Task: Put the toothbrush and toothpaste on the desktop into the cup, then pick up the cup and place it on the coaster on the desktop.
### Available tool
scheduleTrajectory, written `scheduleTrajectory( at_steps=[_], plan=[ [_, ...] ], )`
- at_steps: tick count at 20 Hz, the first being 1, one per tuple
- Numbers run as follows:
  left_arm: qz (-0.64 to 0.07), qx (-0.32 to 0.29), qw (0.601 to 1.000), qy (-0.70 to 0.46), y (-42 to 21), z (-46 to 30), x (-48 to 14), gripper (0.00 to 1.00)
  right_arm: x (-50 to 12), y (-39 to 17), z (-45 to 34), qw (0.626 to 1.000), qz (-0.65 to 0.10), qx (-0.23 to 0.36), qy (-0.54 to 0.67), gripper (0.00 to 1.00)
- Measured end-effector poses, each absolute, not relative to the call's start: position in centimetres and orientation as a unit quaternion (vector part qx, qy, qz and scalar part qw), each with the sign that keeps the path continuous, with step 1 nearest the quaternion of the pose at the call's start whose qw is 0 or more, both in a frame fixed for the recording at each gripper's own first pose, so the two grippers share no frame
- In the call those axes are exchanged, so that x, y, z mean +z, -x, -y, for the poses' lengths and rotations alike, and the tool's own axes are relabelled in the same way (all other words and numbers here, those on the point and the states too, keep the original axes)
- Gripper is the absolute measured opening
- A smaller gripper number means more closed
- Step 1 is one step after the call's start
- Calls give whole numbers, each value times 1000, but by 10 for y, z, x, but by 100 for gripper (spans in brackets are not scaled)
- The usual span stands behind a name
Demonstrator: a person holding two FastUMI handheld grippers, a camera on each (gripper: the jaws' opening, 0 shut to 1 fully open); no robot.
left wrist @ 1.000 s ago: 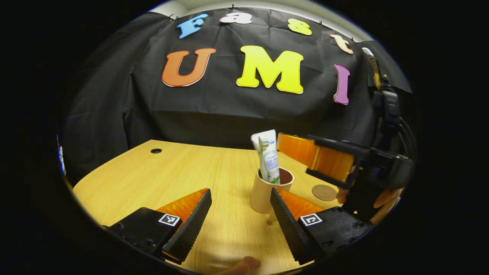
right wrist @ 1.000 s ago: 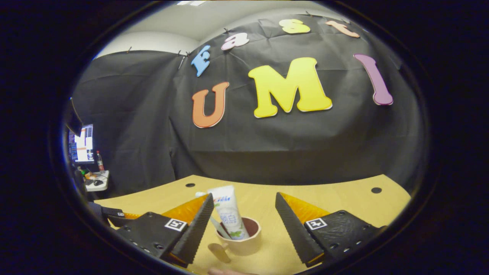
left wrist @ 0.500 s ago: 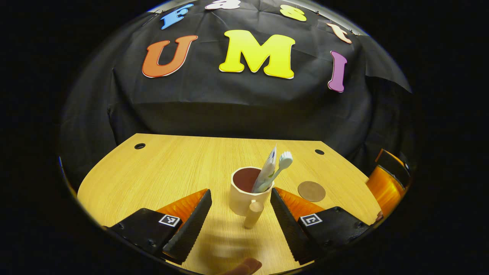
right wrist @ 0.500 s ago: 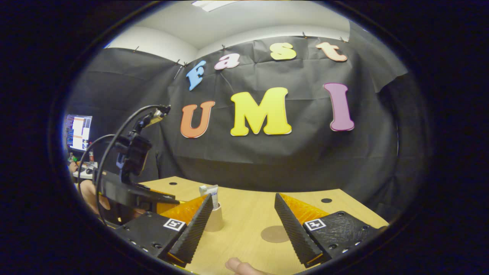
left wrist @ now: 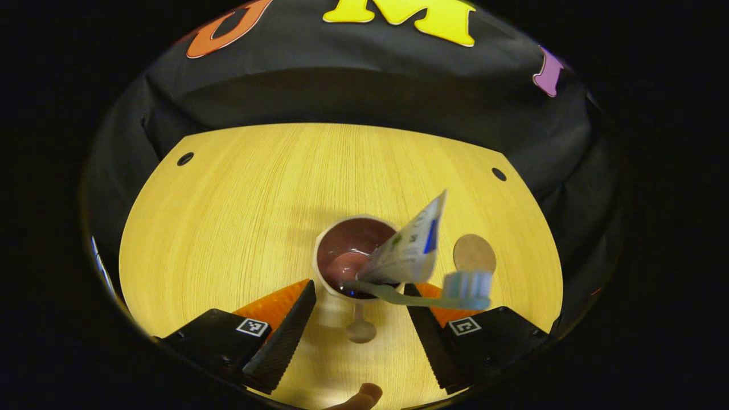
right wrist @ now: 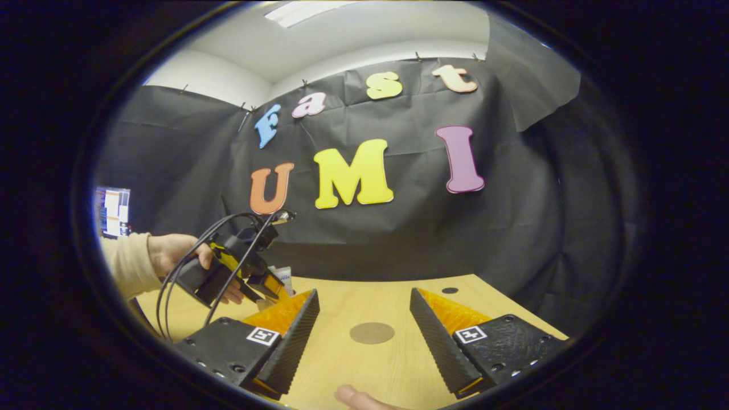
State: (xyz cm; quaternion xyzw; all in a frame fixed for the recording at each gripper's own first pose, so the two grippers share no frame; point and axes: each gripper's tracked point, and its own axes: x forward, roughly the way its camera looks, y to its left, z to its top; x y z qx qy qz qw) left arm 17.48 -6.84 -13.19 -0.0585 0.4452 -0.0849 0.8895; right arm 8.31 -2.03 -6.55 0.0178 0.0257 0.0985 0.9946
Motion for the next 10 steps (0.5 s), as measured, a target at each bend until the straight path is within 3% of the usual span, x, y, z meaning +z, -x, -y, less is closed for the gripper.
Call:
scheduleTrajectory(
  at_steps=[2,6,9,10],
  plan=[
    [-474,-82,875,59,-171,72,-144,100,-52,-83,29,996,-9,90,-24,96],
    [-492,-81,864,59,-162,77,-140,87,-43,-79,36,996,3,85,-16,95],
    [-497,-65,864,48,-165,74,-138,33,-36,-76,37,996,11,84,-28,96],
    [-496,-59,865,46,-167,71,-136,29,-35,-76,38,996,11,86,-33,96]
  ],
)
